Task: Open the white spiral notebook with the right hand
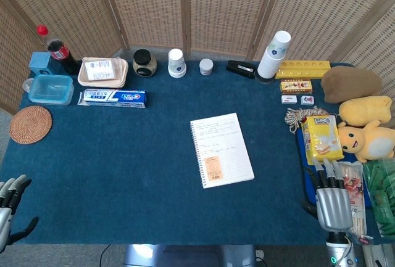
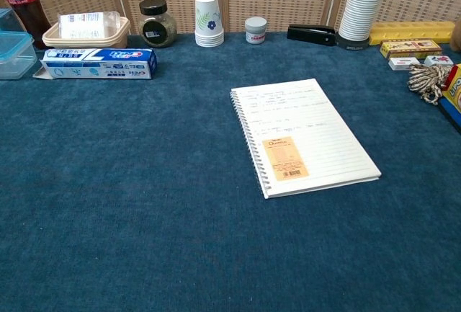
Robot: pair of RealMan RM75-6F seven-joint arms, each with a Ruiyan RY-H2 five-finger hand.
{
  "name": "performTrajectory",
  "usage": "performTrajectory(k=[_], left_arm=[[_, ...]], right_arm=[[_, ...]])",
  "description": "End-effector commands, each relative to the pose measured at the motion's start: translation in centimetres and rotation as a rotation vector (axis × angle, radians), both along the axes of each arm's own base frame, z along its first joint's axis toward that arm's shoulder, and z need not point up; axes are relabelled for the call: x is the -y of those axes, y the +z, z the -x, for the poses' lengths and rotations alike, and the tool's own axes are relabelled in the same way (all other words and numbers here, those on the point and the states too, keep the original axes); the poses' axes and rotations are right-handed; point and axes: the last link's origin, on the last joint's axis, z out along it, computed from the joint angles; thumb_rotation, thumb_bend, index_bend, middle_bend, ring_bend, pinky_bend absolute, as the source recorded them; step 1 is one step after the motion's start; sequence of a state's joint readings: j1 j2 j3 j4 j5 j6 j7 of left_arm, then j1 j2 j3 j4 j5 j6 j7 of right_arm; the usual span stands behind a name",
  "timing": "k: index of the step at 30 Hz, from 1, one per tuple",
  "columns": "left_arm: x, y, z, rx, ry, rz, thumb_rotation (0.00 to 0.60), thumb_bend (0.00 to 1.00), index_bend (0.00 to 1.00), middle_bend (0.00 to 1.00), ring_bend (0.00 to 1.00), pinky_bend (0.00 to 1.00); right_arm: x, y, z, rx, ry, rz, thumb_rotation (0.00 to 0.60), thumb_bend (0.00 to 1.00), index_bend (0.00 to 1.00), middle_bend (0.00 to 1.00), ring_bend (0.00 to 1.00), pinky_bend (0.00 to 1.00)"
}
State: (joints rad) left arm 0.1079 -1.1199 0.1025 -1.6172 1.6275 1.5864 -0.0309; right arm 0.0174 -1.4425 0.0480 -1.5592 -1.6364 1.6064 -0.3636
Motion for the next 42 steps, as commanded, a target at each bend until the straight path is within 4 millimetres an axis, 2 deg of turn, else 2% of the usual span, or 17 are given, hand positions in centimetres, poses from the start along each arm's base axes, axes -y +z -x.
performTrajectory(k=[1,5,9,18,24,32,42], left_arm=[[-0.2,0.0,-0.2,-0.002,-0.009,0.001,0.6,0.27,0.15,0.08,0.02,0.0],[-0.7,0.1,-0.6,-0.009,-0.028,0.0,0.6,0.27,0.16,0.08,0.02,0.0],[-1.2,0.6,-1.1,-0.021,-0.043,-0.005,0.6,0.27,0.16,0.08,0.02,0.0],[-2.2,0.7,-1.1,-0.028,-0.047,0.003,0.6,0.27,0.15,0.08,0.02,0.0],[-2.5,0.7,-0.8,-0.025,-0.037,0.007,0.6,0.27,0.15,0.08,0.02,0.0],[-2.7,0.3,-0.4,-0.016,-0.032,0.018,0.6,0.27,0.15,0.08,0.02,0.0],[-2.5,0.2,0.0,-0.008,-0.023,0.018,0.6,0.27,0.15,0.08,0.02,0.0]], right_arm=[[0.9,-0.4,-0.8,0.004,0.035,-0.015,0.6,0.15,0.23,0.16,0.04,0.06],[2.9,-1.5,-2.5,0.012,0.091,-0.049,0.6,0.15,0.23,0.16,0.04,0.06],[5.7,-4.0,-4.8,0.012,0.141,-0.117,0.6,0.15,0.23,0.16,0.04,0.06],[8.3,-7.9,-6.5,-0.013,0.156,-0.194,0.6,0.15,0.22,0.16,0.03,0.06],[8.5,-9.8,-6.7,-0.045,0.155,-0.208,0.6,0.15,0.22,0.16,0.03,0.06],[7.9,-10.8,-6.0,-0.07,0.131,-0.238,0.6,0.15,0.22,0.16,0.02,0.06],[8.5,-12.0,-5.8,-0.092,0.119,-0.244,0.6,0.15,0.21,0.16,0.02,0.06]])
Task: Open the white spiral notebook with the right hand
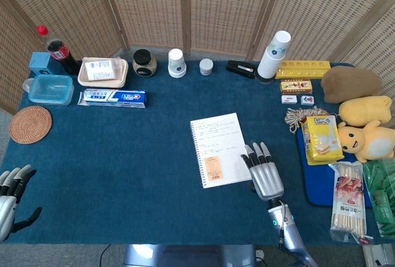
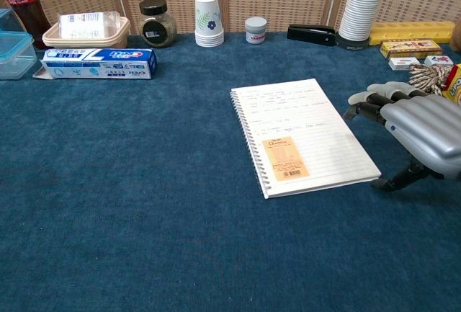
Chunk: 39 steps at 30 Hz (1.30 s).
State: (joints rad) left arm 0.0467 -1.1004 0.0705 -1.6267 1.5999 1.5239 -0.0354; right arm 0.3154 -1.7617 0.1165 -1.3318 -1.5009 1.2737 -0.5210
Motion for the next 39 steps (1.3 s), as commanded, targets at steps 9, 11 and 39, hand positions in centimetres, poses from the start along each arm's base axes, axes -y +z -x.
performTrajectory(k=[9,11,39], left_arm=[[0.2,0.0,0.3,0.004,0.005,-0.003,0.6,0.27,0.15,0.08,0.02,0.0],[0.2,0.1,0.4,0.005,0.007,-0.003,0.6,0.27,0.15,0.08,0.02,0.0],[0.9,0.2,1.5,0.033,0.03,-0.022,0.6,0.27,0.15,0.08,0.02,0.0]], right_arm=[[0.3,-0.8,0.2,-0.014,-0.004,-0.005,0.6,0.15,0.21,0.16,0.02,0.06],[0.4,-0.9,0.2,-0.014,-0.004,-0.005,0.6,0.15,0.21,0.16,0.02,0.06],[2.6,-2.2,-3.2,0.096,0.047,0.06,0.6,0.15,0.2,0.16,0.02,0.06]])
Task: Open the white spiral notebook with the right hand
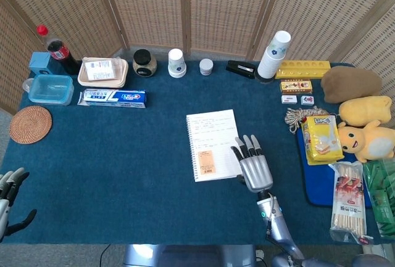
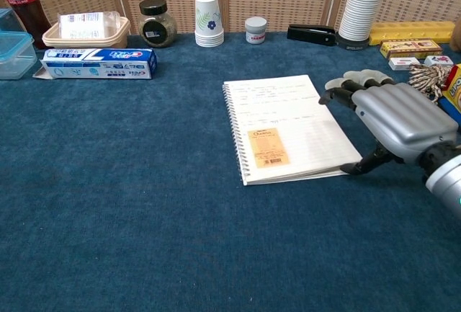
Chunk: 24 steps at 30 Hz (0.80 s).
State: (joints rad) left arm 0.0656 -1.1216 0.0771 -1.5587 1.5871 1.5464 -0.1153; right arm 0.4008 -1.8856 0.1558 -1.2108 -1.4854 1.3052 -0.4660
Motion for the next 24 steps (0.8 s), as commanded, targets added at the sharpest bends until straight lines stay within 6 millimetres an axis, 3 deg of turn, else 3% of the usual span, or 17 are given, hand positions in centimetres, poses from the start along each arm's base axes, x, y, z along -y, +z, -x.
performTrajectory(k=[1,12,24], left_arm=[[0.1,0.0,0.1,0.004,0.003,-0.001,0.6,0.27,0.15,0.08,0.02,0.0],[0.8,0.2,1.0,0.037,0.025,-0.029,0.6,0.27,0.15,0.08,0.02,0.0],[1.5,0.5,1.7,0.061,0.042,-0.056,0.6,0.27,0.15,0.08,0.02,0.0]], right_arm=[[0.5,-0.2,-0.9,0.025,0.015,0.017,0.6,0.15,0.2,0.16,0.02,0.06],[2.4,-1.0,-4.7,0.152,0.098,0.085,0.6,0.15,0.2,0.15,0.02,0.06],[4.2,-1.8,-7.5,0.203,0.176,0.126,0.6,0.14,0.2,0.15,0.03,0.06]])
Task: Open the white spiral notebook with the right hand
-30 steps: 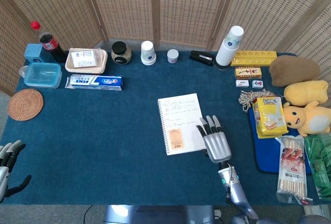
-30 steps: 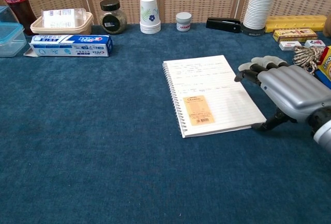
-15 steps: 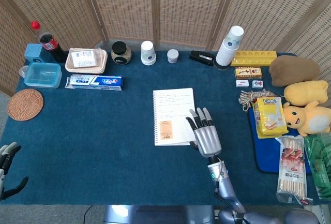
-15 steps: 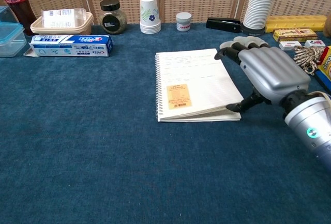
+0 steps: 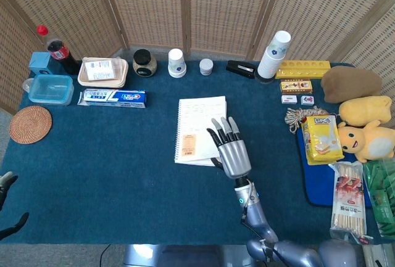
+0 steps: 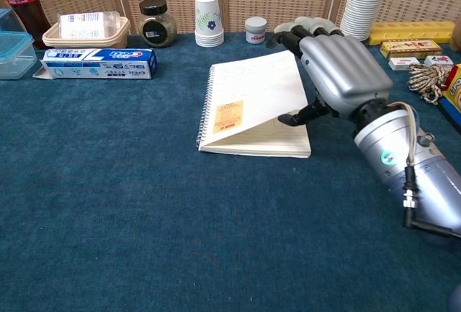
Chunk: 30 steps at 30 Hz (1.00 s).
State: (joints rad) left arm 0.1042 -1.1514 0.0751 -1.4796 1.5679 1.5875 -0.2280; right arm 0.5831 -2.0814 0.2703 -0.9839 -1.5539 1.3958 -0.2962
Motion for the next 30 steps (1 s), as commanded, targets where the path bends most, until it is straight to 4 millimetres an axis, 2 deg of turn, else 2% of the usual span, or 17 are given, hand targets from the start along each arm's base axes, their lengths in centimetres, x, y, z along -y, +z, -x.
performTrajectory(k=[1,9,16,24,30], left_arm=[[0.2,0.0,0.2,0.004,0.004,-0.004,0.6,0.27,0.15,0.08,0.02,0.0],[0.6,0.2,0.6,0.018,0.012,-0.021,0.6,0.27,0.15,0.08,0.02,0.0],[1.0,0.2,0.9,0.024,0.018,-0.026,0.6,0.27,0.15,0.08,0.02,0.0],[1.4,0.6,1.2,0.034,0.015,-0.038,0.6,0.27,0.15,0.08,0.02,0.0],[1.5,0.8,1.4,0.047,0.013,-0.04,0.6,0.27,0.15,0.08,0.02,0.0]], right_arm=[[0.6,-0.1,-1.0,0.008,0.024,0.012,0.6,0.14,0.2,0.15,0.03,0.06],[2.2,0.1,-3.8,-0.007,0.083,0.025,0.6,0.14,0.2,0.15,0.04,0.06],[2.1,-0.4,-7.5,-0.012,0.159,0.011,0.6,0.14,0.2,0.15,0.04,0.06],[1.1,-2.3,-13.8,-0.037,0.25,-0.04,0.6,0.14,0.19,0.15,0.04,0.06],[1.0,-4.2,-16.0,-0.056,0.234,-0.073,0.6,0.13,0.18,0.15,0.04,0.06]])
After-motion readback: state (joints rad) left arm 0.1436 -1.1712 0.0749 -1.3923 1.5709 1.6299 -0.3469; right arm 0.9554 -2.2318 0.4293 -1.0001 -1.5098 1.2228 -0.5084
